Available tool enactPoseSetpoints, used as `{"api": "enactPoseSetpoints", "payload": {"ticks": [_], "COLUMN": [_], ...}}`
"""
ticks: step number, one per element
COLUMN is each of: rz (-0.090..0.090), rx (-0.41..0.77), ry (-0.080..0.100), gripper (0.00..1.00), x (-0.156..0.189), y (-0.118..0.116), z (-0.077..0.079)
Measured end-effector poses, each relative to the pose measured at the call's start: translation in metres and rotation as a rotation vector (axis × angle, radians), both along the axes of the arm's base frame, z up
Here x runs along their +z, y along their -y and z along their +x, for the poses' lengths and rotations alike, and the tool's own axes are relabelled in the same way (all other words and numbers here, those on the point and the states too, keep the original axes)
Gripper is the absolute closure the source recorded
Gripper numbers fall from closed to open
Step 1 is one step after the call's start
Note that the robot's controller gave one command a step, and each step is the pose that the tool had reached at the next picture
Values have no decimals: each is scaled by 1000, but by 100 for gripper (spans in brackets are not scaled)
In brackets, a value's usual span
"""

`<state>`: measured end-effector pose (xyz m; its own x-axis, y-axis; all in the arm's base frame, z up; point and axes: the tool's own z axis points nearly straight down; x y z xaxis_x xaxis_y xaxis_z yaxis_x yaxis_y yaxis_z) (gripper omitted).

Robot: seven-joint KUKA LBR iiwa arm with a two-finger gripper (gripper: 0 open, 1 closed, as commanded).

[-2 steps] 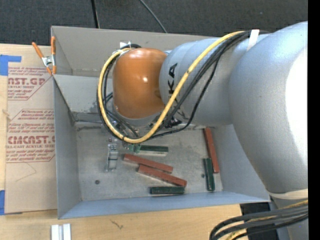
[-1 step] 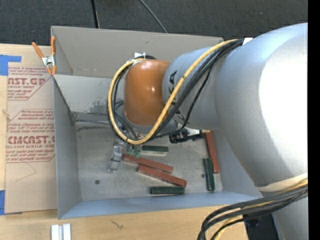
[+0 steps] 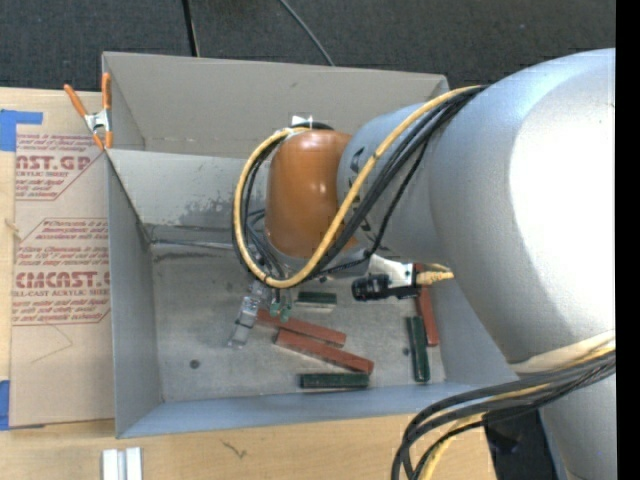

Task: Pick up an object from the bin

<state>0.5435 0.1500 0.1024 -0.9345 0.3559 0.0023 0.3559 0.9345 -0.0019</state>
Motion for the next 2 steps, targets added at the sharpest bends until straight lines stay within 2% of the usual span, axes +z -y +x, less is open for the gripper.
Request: {"api": "enactPoseSetpoints", "payload": {"ticks": [1, 2], "rz": [1, 2], "rx": [297, -19], "ry": [3, 4], "gripper": [0, 0], "x": [5, -19], "y": [28, 56], "z": [-1, 3]}}
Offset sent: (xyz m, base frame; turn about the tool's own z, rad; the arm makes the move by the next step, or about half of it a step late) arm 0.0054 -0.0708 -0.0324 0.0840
